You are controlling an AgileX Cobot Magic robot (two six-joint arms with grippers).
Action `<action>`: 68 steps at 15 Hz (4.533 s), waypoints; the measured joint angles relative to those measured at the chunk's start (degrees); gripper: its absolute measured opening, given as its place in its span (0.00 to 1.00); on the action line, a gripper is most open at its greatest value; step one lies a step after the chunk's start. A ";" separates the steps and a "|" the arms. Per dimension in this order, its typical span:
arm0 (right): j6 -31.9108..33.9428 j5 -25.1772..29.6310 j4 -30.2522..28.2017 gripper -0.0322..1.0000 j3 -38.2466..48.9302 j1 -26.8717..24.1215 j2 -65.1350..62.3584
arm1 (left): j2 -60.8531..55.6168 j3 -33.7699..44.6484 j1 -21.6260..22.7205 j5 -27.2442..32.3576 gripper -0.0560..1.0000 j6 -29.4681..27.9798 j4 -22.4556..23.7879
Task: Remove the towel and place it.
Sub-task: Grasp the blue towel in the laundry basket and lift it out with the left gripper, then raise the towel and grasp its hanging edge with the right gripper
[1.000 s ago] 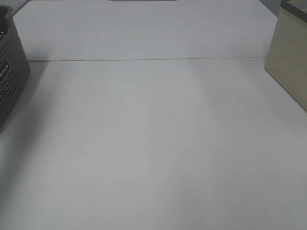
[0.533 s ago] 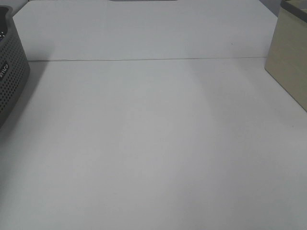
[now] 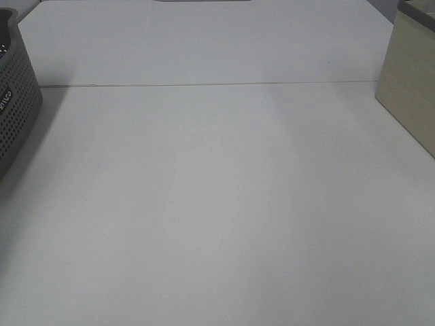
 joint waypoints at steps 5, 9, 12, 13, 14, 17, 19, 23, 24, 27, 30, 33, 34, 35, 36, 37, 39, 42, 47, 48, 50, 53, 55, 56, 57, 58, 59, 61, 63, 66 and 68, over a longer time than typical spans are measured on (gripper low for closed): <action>0.00 0.00 0.00 0.83 0.00 0.00 0.00 | 0.29 -0.97 -0.06 3.61 0.94 4.81 -3.61; 0.00 0.00 0.00 0.83 0.00 0.00 0.00 | 1.49 -1.20 -0.06 3.90 0.86 4.98 -3.38; 0.00 0.00 0.00 0.83 0.00 0.00 0.00 | 1.83 -1.20 -0.06 3.90 0.71 4.98 -2.98; 0.00 0.00 0.00 0.83 0.00 0.00 0.00 | 1.83 -1.20 -0.06 3.78 0.58 4.98 -2.41; 0.00 0.00 0.00 0.83 0.00 0.00 0.00 | 1.83 -1.20 -0.06 3.67 0.42 4.70 -1.55; 0.00 0.00 0.00 0.83 0.00 0.00 0.00 | 1.83 -1.20 -0.06 2.35 0.05 -1.55 3.90; 0.00 0.00 0.00 0.83 0.00 0.00 0.00 | 1.83 -1.20 -0.06 2.35 0.05 -5.16 5.39; 0.00 0.00 0.00 0.83 0.00 0.00 0.00 | -0.52 -1.43 -2.35 3.04 0.05 -6.13 6.99; 0.00 0.00 0.00 0.83 0.00 0.00 0.00 | -1.89 -2.29 -3.15 3.09 0.05 -6.13 7.33; 0.00 0.00 0.00 0.83 0.00 0.00 0.00 | -6.53 -5.39 -5.10 3.21 0.05 -6.13 7.79; 0.00 0.00 0.00 0.83 0.00 0.00 0.00 | -12.83 -6.02 -6.76 4.53 0.05 -6.19 8.14; 0.00 0.00 0.00 0.83 0.00 0.00 0.00 | -21.49 -6.02 -10.31 7.39 0.05 -6.19 8.14; 0.00 0.00 0.00 0.83 0.00 0.00 0.00 | -24.06 -6.02 -11.86 7.79 0.05 -6.19 8.14; 0.00 0.00 0.00 0.83 0.00 0.00 0.00 | -26.87 -6.02 -13.35 8.25 0.05 -6.19 8.19; 0.00 0.00 0.00 0.83 0.00 0.00 0.00 | -28.25 -6.02 -14.27 8.54 0.05 -6.19 8.31; 0.00 0.00 0.00 0.83 0.00 0.00 0.00 | -30.77 -6.02 -15.99 8.82 0.05 -6.19 8.65; 0.00 0.00 0.23 0.83 0.00 0.00 0.00 | -35.58 -6.02 -20.40 9.17 0.05 -6.19 9.45; -2.75 -2.29 3.55 0.83 -0.63 0.00 1.09 | -40.51 -6.02 -28.82 9.91 0.05 -6.19 9.63; -29.79 -18.28 30.77 0.76 -1.03 0.00 18.56 | -42.51 -5.96 -43.49 19.60 0.05 -6.19 10.08; -37.47 -19.82 37.87 0.76 -1.03 0.00 23.49 | -42.51 -5.96 -44.86 19.71 0.05 -6.19 10.14; -50.36 -20.86 49.90 0.75 -1.03 0.00 30.48 | -42.51 -5.96 -46.47 19.71 0.05 -6.19 10.08; -74.03 -19.82 71.05 0.75 -1.03 0.00 46.58 | -42.51 -5.96 -47.61 19.82 0.05 -6.19 6.82; -92.70 -17.30 86.57 0.75 -1.03 0.00 57.47 | -42.51 -5.96 -47.61 19.08 0.05 -6.13 2.41; -98.38 -15.24 91.10 0.75 -1.03 0.00 61.82 | -42.34 -5.96 -47.61 17.65 0.05 -5.61 -1.03; -103.48 -12.20 93.51 0.75 -1.55 0.00 65.78 | -41.83 -5.96 -47.61 16.56 0.05 -4.01 -4.70; -106.23 -9.34 93.97 0.75 -2.75 0.00 69.96 | -41.02 -5.96 -47.61 16.16 0.05 -2.64 -7.28; -106.97 -7.79 94.02 0.75 -3.84 0.00 72.31 | -39.88 -5.96 -47.67 15.81 0.05 -1.89 -8.82; -108.00 -3.78 94.60 0.75 -9.11 0.06 80.62 | -37.87 -5.96 -47.84 13.98 0.05 -1.60 -10.26; -108.06 -2.75 95.23 0.75 -18.45 2.52 90.87 | -35.98 -5.96 -47.90 11.34 0.05 -1.43 -13.06; -107.49 -4.35 95.23 0.75 -27.85 9.11 98.95 | -35.64 -5.96 -48.13 10.43 0.05 0.11 -15.99; -105.94 -5.79 95.23 0.75 -34.26 13.12 104.34 | -35.58 -5.96 -48.13 9.97 0.05 1.72 -17.99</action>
